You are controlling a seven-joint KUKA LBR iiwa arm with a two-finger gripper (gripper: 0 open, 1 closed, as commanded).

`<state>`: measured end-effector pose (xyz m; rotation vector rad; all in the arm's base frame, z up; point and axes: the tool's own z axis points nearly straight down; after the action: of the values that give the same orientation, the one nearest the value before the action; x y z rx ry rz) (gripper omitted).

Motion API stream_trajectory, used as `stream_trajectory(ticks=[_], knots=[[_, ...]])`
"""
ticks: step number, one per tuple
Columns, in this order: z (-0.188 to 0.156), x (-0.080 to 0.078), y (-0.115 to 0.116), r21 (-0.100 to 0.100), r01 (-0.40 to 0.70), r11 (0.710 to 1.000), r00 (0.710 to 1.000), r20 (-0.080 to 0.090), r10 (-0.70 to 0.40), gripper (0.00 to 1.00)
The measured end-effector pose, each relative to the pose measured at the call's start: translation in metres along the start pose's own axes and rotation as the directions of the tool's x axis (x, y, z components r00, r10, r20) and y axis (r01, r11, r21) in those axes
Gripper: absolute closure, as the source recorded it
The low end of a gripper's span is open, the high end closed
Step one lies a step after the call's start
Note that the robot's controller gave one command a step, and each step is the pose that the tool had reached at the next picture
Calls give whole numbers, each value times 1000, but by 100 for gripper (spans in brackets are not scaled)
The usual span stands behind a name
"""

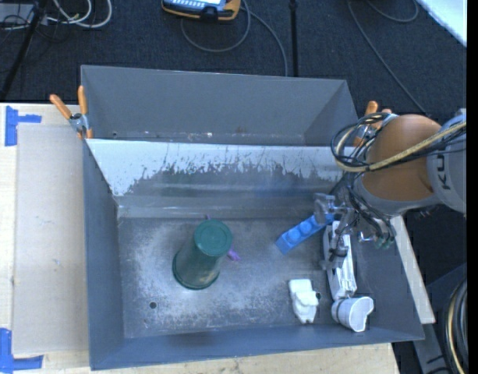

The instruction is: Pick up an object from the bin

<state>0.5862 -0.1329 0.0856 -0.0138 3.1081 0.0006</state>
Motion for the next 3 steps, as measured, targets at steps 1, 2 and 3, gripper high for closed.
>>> stream_trajectory(ticks=[1,2,3], knots=[[4,-6,38,6,11,1000,1000,-6,-11,0],[14,-17,68,-6,-61,998,998,-14,61,0],[16,-22,61,4,49,999,999,-7,-49,100]])
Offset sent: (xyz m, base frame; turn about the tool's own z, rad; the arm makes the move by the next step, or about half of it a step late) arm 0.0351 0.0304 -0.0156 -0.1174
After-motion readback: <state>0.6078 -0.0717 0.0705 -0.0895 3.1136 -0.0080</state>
